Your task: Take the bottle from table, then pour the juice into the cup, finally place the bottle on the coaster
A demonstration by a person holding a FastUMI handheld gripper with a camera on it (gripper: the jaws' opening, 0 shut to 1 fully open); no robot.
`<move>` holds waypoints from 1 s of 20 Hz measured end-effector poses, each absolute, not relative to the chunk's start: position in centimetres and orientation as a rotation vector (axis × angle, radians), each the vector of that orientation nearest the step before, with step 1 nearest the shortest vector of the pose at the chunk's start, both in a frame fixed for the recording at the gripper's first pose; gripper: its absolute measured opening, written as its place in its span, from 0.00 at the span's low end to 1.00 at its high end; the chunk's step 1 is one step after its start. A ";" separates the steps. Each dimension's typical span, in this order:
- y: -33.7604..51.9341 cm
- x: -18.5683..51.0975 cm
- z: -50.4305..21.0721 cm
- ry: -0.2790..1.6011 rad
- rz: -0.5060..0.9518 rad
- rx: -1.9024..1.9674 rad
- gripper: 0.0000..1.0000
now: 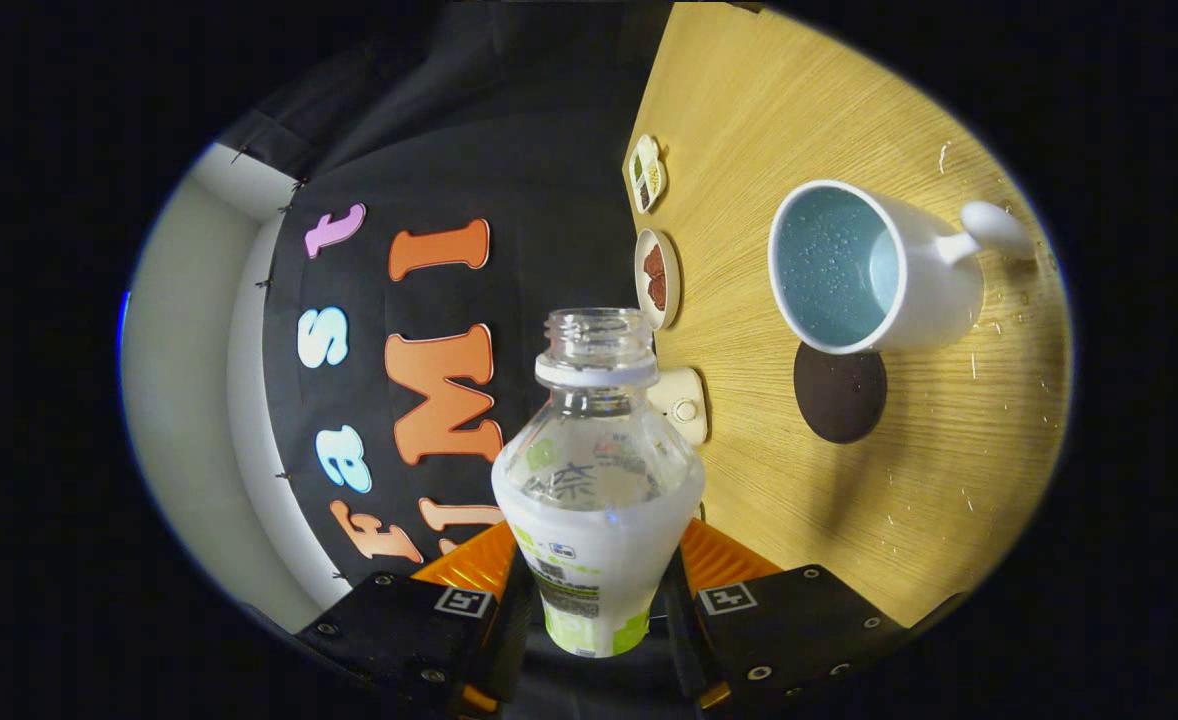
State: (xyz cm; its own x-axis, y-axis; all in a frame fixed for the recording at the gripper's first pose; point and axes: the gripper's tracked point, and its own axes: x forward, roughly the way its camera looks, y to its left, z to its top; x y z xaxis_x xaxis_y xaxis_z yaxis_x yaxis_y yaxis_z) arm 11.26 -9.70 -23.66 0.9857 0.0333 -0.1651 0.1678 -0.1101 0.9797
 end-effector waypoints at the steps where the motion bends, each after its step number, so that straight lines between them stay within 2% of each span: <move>1: -9.7 11.4 -23.7 0.156 -0.115 1.690 0.60; 20: -9.0 11.9 -24.5 0.189 -0.122 1.773 0.60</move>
State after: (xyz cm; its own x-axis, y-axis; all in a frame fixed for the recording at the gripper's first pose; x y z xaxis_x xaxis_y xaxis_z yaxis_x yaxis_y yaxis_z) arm 11.87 -9.04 -24.48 0.9808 0.0607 -0.1854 0.1939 -0.2011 0.9602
